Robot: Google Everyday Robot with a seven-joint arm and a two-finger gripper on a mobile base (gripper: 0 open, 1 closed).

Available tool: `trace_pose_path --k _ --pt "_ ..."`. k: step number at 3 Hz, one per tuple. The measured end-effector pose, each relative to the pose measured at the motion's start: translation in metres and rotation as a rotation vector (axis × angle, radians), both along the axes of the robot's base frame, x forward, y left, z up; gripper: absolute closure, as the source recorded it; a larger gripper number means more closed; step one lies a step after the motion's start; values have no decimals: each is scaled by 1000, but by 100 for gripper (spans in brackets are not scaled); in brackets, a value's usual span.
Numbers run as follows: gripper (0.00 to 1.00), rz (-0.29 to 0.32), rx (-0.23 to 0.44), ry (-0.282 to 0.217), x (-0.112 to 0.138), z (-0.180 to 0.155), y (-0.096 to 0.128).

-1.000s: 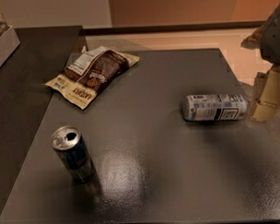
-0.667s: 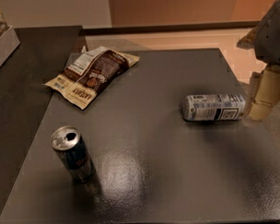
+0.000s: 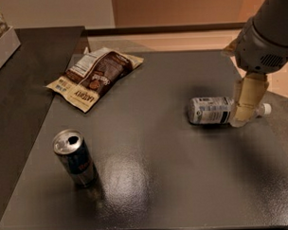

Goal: Move blue plastic bottle near brown chip bag

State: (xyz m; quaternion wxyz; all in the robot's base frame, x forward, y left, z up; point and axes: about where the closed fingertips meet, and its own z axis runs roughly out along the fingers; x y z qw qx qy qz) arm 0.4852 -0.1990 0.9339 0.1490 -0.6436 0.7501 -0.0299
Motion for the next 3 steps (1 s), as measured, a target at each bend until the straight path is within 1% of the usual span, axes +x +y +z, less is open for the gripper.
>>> trace_pose_path --k 1,2,3 --pt "0 31 -20 40 11 -25 6" --pt "0 48 -57 90 15 -46 7" --pt "0 49 -83 129 15 -62 4"
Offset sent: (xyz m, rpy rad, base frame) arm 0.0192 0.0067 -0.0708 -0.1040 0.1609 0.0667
